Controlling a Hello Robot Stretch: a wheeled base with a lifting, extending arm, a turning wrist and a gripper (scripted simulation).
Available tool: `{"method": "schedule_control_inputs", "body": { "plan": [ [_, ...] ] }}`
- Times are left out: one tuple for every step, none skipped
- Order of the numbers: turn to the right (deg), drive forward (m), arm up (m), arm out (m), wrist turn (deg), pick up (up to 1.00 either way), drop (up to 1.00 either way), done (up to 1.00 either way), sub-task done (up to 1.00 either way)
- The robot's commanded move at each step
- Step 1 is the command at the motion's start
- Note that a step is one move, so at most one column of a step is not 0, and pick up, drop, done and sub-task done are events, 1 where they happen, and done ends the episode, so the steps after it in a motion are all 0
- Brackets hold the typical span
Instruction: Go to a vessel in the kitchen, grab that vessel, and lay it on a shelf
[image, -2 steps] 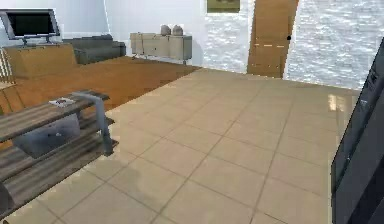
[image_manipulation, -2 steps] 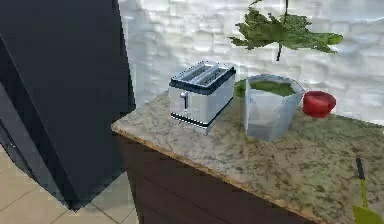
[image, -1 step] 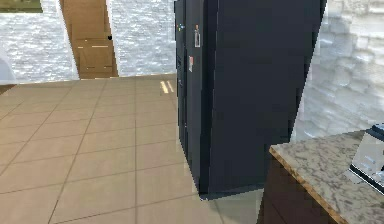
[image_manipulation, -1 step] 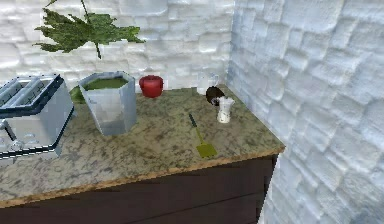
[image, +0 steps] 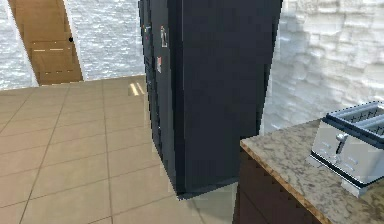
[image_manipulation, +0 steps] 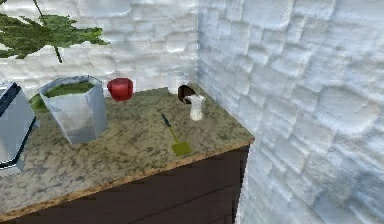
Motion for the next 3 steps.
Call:
{"method": "schedule_control_inputs", "body": {
  "plan": [
    [0.0,0.00,0.50,0.00,0.0,0.00,0.00,0.00,0.00],
    [0.0,0.00,0.38,0.00,0.0,0.00,0.00,0.00,0.00],
    [0.0,0.00,0.00,0.48,0.0,0.00,0.00,0.00,0.00]
  ]
}}
